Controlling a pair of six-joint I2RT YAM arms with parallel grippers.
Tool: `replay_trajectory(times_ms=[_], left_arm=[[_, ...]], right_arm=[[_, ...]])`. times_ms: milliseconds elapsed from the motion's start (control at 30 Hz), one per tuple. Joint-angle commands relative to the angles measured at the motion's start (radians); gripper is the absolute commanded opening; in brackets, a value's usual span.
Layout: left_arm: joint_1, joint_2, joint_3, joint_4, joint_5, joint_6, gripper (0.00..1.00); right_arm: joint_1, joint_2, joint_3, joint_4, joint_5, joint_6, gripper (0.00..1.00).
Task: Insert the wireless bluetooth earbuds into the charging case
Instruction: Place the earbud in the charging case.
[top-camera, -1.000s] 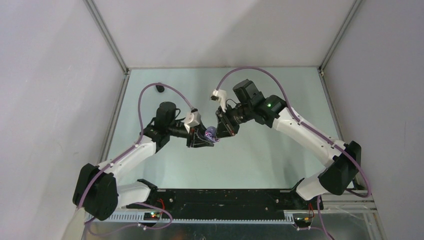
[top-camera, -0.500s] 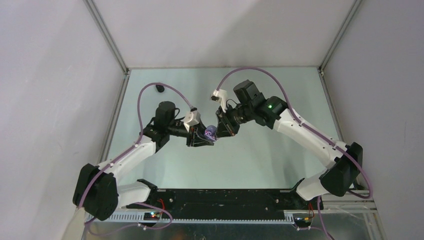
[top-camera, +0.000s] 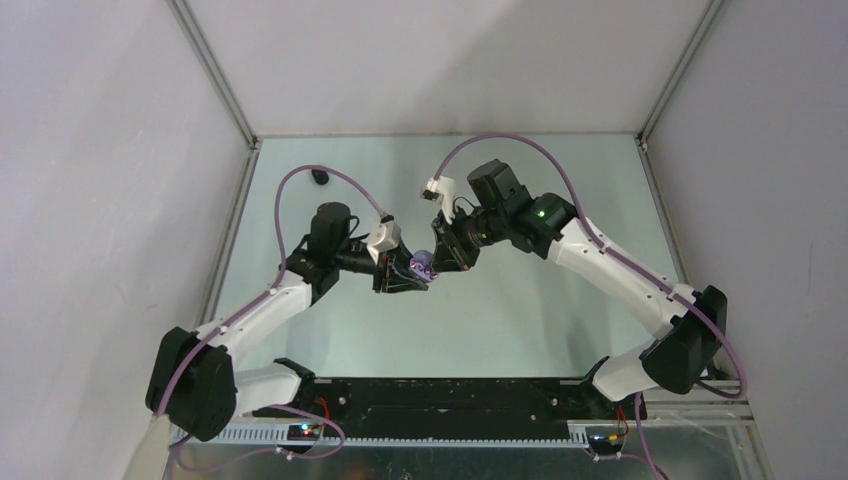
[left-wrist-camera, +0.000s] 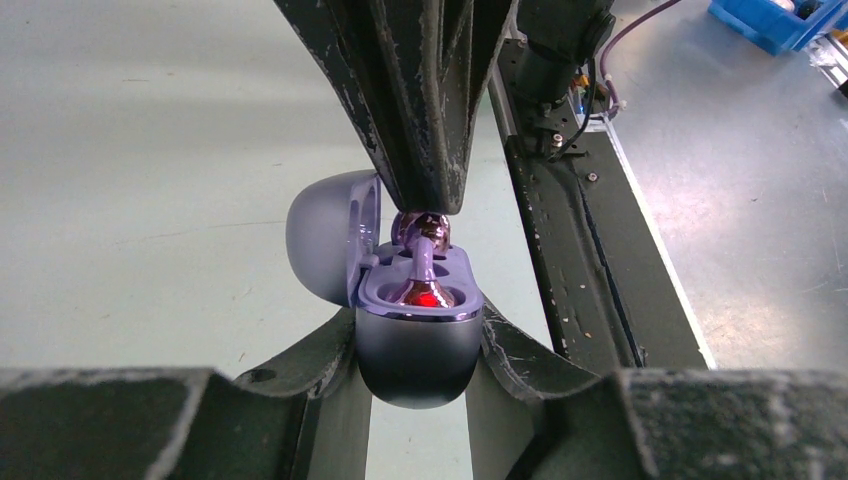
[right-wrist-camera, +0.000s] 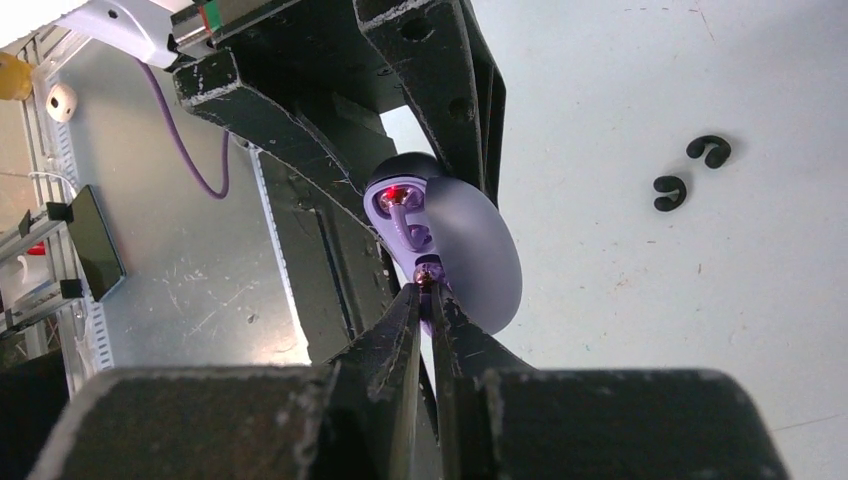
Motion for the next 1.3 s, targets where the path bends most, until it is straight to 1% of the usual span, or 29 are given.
replay_trajectory(times_ms=[0, 33, 200, 267, 400, 467, 600, 700, 800, 1000, 1267], left_arm=[[0.000, -0.015, 0.015, 0.031, 0.042, -0.010, 0.00], [0.000, -0.015, 0.015, 0.031, 0.042, -0.009, 0.00], [0.000, -0.013, 0.015, 0.031, 0.044, -0.007, 0.00], [0.000, -0.013, 0.014, 0.031, 0.045, -0.007, 0.00], [0.000, -0.014, 0.013, 0.029, 0.043, -0.007, 0.00], [0.000, -0.015, 0.013, 0.029, 0.043, -0.007, 0.00], [-0.001, -0.013, 0.015, 0.029, 0.042, -0.008, 0.00], [0.001, -0.014, 0.015, 0.027, 0.041, -0.008, 0.00], [0.001, -0.015, 0.017, 0.027, 0.040, -0.009, 0.00], [0.000, -0.015, 0.016, 0.026, 0.040, -0.010, 0.00], [0.001, -0.017, 0.015, 0.025, 0.040, -0.008, 0.00]], right_arm=[[0.002, -0.022, 0.000, 0.036, 0.037, -0.001, 0.15], [0.002, -0.020, 0.002, 0.036, 0.038, -0.001, 0.16], [0.004, -0.033, 0.037, 0.015, 0.039, -0.015, 0.29], [0.003, -0.042, 0.053, 0.006, 0.044, -0.022, 0.31], [0.003, -0.073, 0.066, -0.003, 0.064, -0.042, 0.33], [0.003, -0.094, 0.063, -0.001, 0.084, -0.055, 0.32], [0.008, -0.126, 0.035, 0.007, 0.129, -0.083, 0.26], [0.031, -0.131, 0.010, 0.003, 0.156, -0.106, 0.21], [0.059, -0.128, -0.007, -0.009, 0.184, -0.143, 0.19], [0.129, -0.108, -0.033, -0.023, 0.242, -0.179, 0.16], [0.134, -0.095, -0.040, -0.006, 0.256, -0.188, 0.14]])
